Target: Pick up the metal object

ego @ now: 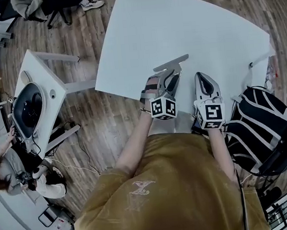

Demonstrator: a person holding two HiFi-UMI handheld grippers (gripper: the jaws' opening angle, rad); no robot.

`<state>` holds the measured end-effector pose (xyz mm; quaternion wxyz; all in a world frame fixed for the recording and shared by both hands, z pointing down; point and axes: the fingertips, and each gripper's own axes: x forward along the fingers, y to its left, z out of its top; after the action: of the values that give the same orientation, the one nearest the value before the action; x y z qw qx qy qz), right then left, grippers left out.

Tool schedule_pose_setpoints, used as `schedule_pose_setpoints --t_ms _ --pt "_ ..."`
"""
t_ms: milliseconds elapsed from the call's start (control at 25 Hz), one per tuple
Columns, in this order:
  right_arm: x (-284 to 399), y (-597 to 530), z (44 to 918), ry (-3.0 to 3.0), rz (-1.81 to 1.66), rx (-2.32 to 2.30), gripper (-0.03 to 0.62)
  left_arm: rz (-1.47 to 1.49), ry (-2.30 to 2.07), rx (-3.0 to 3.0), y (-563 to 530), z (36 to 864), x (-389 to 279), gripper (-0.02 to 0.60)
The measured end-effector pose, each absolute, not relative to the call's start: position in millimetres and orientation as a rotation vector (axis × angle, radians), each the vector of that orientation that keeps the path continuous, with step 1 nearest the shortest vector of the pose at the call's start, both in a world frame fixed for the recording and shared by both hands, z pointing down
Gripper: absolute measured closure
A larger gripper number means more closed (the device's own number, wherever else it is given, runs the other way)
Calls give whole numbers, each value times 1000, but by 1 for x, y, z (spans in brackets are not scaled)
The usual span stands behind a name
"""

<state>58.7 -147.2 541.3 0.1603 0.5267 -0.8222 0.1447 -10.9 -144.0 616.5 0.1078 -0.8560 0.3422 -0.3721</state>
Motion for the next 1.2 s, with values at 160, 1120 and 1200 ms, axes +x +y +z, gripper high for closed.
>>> schedule_pose_setpoints --t_ms 160,1120,1200 --pt "59 -147 562 -2310 438 1465 586 -1129 941 -2491 -145 626 -6 455" --pt "66 -146 576 -2272 507 1480 586 -1145 927 -2310 -166 647 0 542" --pt "68 -146 576 -2270 506 1485 586 -1139 929 -2303 -168 644 0 558"
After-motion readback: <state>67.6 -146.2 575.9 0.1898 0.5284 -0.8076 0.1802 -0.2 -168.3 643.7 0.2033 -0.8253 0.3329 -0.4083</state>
